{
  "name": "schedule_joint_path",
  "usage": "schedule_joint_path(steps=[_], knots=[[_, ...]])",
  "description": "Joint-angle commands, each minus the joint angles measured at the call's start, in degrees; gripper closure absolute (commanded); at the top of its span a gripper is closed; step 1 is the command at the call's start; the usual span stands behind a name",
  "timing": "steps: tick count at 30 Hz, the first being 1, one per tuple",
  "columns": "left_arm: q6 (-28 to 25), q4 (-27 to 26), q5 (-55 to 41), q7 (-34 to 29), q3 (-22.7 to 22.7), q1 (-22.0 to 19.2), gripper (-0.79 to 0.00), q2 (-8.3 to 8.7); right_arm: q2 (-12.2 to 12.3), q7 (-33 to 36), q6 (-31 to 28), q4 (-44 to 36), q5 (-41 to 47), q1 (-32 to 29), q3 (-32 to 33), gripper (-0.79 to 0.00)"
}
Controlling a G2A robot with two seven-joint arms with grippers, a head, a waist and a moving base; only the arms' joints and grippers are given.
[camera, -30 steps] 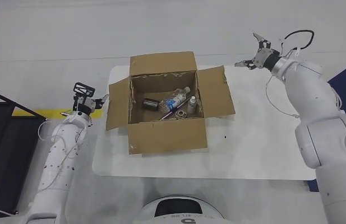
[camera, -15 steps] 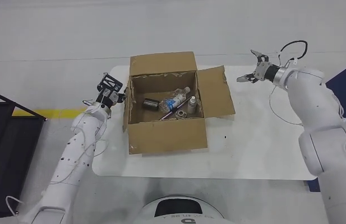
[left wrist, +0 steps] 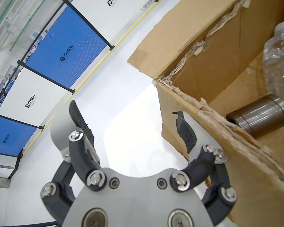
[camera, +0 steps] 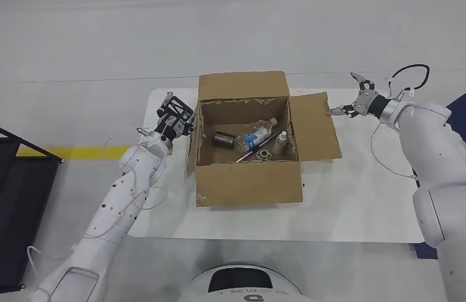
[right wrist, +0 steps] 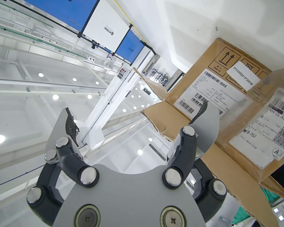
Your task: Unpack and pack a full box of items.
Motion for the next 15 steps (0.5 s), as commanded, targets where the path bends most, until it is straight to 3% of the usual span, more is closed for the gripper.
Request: schedule_joint_path(steps=[1,7,15], knots=[[0.3,0.4,-0.3,0.1,0.1,-0.4,-0.785,-0.14,0.7,0.1,-0.1,-0.2,0.0,-0.3,0.6,-0.785],[1.0,2.5,-3.1,0.4,-1.6,-0.8,-0.785,-0.23,2.3,-0.8,1.5,-3.5,-1.3,-1.3,1.7,-0.785],[1.5,7.5,-6.1,1.6,-6.2,-0.3,-0.785,0.31,2.4,-3.7,5.5,-13.1,-3.9,-2.0,1.4,-0.785]])
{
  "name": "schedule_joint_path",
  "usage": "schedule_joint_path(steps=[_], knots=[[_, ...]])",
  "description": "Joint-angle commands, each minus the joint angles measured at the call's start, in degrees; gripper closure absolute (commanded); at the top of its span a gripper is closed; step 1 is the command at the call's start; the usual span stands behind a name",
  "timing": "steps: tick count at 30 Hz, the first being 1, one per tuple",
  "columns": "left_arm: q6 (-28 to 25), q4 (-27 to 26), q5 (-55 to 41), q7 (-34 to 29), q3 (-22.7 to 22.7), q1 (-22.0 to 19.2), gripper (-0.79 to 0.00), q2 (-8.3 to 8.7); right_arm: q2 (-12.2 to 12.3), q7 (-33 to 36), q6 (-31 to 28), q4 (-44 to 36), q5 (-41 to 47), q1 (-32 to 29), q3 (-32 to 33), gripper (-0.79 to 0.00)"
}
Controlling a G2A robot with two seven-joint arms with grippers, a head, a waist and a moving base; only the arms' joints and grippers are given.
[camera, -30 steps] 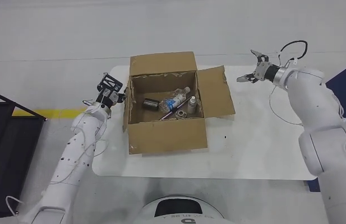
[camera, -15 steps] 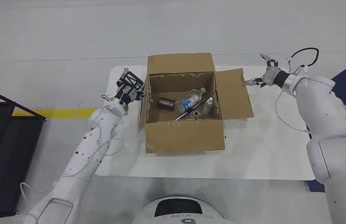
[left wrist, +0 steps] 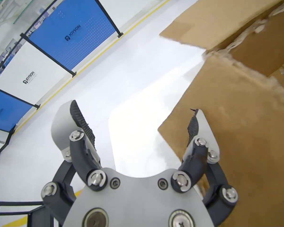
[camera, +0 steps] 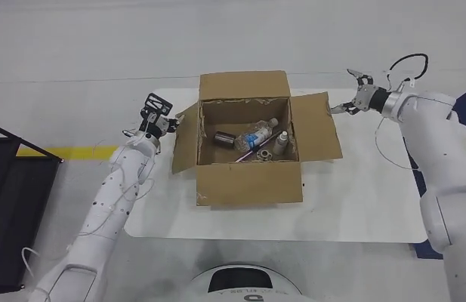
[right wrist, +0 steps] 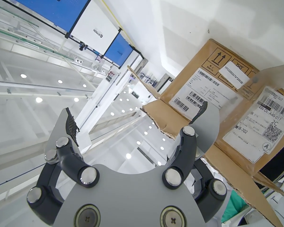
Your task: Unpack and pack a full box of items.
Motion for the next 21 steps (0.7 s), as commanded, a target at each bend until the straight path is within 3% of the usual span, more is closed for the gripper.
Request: schedule_joint_path(steps=[1,10,15,21], knots=[[0.1,1.4,-0.6,0.5,-1.0,0.0,-0.785,0.13,0.2,1.2,0.0,-1.5,1.0,-0.2,0.8,-0.785],[0.5,9.4,-3.9,3.0,-4.0,-0.6,-0.785,0.36,1.5,10.9,0.7,-14.4,0.0,-3.2,1.6,-0.785],[0.0,12.4,-6.0,5.2,-5.2,-0.6,-0.785,0.46,1.0,9.4,3.7,-21.4,-0.2,-4.2,0.2,-0.785],[-1.1,14.7,-6.5,7.2,-5.8,-0.3,-0.785,0.62,-2.0,5.1,8.7,-25.9,-2.0,-2.3,-8.2,-0.785]])
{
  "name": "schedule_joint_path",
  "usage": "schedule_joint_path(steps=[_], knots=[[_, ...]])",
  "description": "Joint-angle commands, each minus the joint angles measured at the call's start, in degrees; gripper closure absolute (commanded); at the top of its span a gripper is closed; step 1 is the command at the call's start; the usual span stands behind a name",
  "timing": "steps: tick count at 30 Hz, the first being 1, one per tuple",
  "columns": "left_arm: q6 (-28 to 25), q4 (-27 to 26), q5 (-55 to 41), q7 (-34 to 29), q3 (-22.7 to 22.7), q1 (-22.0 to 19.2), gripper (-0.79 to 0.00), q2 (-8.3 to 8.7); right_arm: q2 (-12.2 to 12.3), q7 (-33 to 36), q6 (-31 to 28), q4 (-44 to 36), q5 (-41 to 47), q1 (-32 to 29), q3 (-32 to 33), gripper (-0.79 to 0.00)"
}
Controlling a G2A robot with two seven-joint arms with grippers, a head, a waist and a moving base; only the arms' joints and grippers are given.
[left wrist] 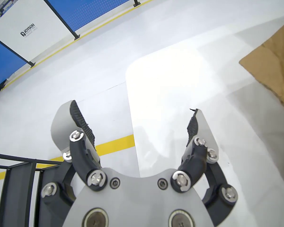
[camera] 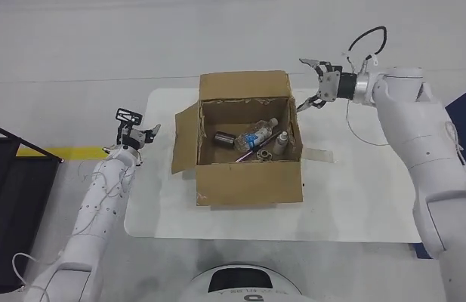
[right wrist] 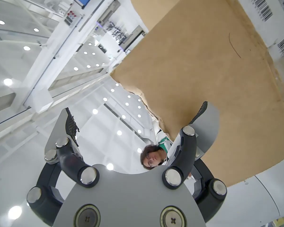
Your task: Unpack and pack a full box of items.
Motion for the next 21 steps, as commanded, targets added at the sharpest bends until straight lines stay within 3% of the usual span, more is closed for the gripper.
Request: schedule_joint_path(steps=[1,6,14,21], knots=[[-0.5,0.4,0.2,0.6,0.0,0.2,-0.785,0.06,-1.1,-0.9,0.9,0.2,-0.2,0.9,-3.0,-0.785],[-4.0,0.6,2.7,2.8,0.7,1.1,-0.785,0.42,-3.7,-1.7,1.1,3.3,-0.8,3.3,-7.9,-0.785],[-18.0,0.4,0.1,4.2,0.6,1.9,-0.785,1.15,-6.1,-5.2,1.2,8.2,-2.3,5.4,-10.9,-0.785],[-24.7,0.3,-2.5,3.6,0.6,1.8,-0.785,1.51,-7.6,-7.0,1.5,9.8,-2.4,5.9,-12.1,-0.785]])
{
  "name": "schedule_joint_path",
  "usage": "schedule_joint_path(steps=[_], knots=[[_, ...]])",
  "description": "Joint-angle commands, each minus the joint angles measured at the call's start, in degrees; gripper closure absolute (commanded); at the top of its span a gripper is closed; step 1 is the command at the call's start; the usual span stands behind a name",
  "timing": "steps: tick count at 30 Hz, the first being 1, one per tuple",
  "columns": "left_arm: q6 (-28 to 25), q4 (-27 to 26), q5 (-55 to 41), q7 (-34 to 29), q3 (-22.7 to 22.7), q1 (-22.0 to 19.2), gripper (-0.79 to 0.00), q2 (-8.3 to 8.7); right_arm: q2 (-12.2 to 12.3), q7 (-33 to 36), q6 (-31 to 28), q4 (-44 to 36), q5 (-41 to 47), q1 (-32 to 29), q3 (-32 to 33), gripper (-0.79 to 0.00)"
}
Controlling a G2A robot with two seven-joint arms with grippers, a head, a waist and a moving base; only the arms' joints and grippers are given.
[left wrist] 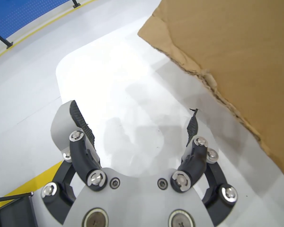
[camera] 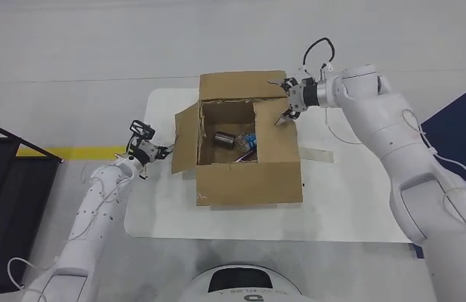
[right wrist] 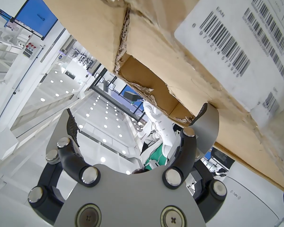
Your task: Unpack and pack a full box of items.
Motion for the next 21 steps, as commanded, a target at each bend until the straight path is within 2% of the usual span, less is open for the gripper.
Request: schedule_joint_path(steps=[1,5,11,16,21], knots=[[-2.0,-0.6,-0.7,0.0,0.1,0.1,-0.785,0.1,-0.2,0.0,-0.1,0.4,-0.1,0.2,-0.2,-0.785],[-5.3,-4.1,-1.1,1.3,0.0,1.7,-0.785,0.48,-0.4,0.4,-1.8,1.9,0.9,0.5,0.9,-0.785],[-13.1,-11.1,-9.5,0.7,-4.9,4.6,-0.785,1.65,1.6,4.7,-8.7,5.1,4.6,0.0,6.5,-0.785],[-11.9,-19.3,-10.4,-2.0,-6.1,6.0,-0.785,2.06,3.9,5.5,-12.2,7.1,7.2,-1.6,11.8,-0.785],[-8.5,-27.5,-10.2,-4.9,-4.0,6.1,-0.785,1.8,6.5,5.9,-15.1,8.2,10.0,-4.4,17.5,-0.785]])
